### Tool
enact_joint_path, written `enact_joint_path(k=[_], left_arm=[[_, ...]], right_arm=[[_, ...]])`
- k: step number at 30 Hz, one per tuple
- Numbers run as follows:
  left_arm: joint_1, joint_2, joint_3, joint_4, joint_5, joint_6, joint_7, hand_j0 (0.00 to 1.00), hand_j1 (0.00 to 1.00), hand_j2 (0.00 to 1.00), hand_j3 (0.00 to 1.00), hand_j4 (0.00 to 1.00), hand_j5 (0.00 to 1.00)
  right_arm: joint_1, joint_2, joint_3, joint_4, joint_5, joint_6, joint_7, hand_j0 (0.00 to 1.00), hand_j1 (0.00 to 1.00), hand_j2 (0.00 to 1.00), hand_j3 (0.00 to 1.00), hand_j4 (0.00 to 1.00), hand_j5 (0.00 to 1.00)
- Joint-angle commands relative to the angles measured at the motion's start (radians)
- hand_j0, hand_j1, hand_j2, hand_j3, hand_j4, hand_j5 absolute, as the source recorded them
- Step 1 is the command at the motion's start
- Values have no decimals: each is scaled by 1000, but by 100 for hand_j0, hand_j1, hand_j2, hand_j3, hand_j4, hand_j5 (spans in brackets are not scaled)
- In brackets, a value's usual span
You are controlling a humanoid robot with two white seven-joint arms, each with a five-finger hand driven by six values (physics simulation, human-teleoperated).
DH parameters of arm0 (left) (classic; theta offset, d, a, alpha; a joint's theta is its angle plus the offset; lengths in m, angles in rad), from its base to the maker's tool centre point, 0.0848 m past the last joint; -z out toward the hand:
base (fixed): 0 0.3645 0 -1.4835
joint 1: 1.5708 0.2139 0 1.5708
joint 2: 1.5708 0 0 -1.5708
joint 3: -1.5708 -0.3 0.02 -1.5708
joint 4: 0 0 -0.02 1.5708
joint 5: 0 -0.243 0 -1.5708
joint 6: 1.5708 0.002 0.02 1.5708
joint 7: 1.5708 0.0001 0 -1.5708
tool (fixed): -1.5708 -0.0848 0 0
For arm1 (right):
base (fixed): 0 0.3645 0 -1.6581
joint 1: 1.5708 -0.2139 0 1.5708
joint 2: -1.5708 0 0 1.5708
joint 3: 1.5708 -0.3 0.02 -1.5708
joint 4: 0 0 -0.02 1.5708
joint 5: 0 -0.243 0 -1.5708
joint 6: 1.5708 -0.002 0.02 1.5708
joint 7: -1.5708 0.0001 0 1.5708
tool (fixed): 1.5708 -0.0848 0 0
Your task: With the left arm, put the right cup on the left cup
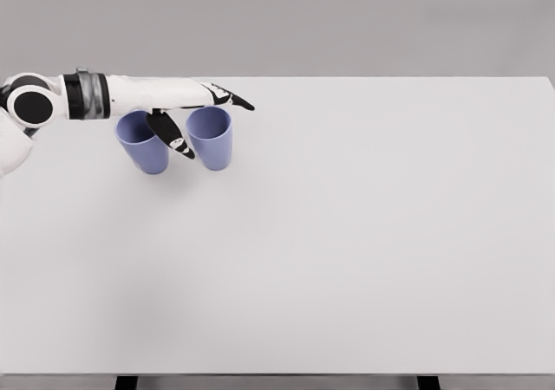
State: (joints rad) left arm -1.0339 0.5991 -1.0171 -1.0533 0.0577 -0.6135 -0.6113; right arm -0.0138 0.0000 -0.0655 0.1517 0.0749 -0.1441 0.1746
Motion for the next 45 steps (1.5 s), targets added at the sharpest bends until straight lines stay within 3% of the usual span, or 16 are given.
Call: enact_joint_path(k=[1,26,29,30,33,45], left_arm=[[0,1,2,1,7,3,0,100,100,100,100,100,100],[-2,-61,2,116,-52,3,0,100,100,100,100,100,100],[-2,-64,2,116,-52,3,0,67,67,67,67,67,67],[-2,-64,2,116,-50,3,0,63,63,63,63,63,63],[-2,-61,3,116,-49,3,0,58,58,58,58,58,58],[-11,-51,5,102,-38,3,0,58,58,58,58,58,58]], right_arm=[[0,0,0,0,0,0,0,100,100,100,100,100,100],[0,0,0,0,0,0,0,100,100,100,100,100,100],[0,0,0,0,0,0,0,100,100,100,100,100,100],[0,0,0,0,0,0,0,100,100,100,100,100,100],[0,0,0,0,0,0,0,100,100,100,100,100,100],[0,0,0,0,0,0,0,100,100,100,100,100,100]])
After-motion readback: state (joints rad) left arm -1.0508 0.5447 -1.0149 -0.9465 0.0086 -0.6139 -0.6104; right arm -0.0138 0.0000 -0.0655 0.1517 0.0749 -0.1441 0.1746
